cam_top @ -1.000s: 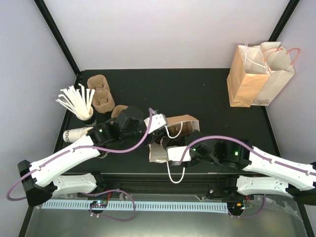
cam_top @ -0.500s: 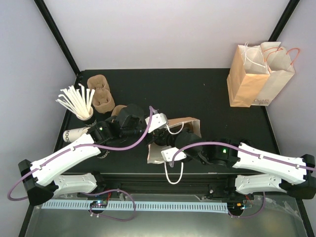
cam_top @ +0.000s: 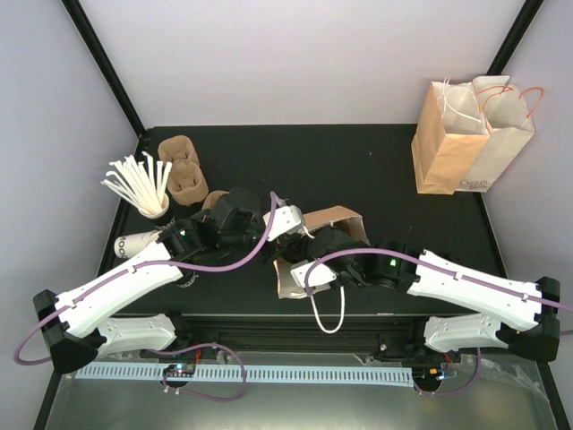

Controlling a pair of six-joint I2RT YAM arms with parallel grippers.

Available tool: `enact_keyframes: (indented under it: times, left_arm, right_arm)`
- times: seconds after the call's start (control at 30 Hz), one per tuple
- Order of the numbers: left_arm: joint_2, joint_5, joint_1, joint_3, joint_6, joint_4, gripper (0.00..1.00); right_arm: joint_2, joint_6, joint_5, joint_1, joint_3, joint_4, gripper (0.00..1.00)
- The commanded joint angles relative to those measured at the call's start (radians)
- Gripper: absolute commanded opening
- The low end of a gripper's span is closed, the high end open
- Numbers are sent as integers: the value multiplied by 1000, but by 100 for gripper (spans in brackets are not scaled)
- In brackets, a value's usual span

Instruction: Pack the takeout coffee

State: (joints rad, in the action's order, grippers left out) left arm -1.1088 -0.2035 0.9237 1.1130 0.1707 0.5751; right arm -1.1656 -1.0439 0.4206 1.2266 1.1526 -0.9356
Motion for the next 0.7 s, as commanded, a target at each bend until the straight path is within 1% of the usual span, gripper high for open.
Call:
enact_keyframes:
  times: [0.0,0.23,0.57,0.67]
  left_arm:
    - [12,-36,-9,32,-16,-18,1]
    - [9,-38,-11,33,-9,-19,2]
    - [14,-48,-11,32,-4,-26,2]
    - [17,-74,-11,22,0,-34,2]
  right_arm:
    - [5,-25,2,-31,19,-44,13]
    - [50,-11,5,-37,-18,-77,13]
    - [63,22,-24,-38,-51,-127,13]
    - [82,37,-35,-36,-71,-139,13]
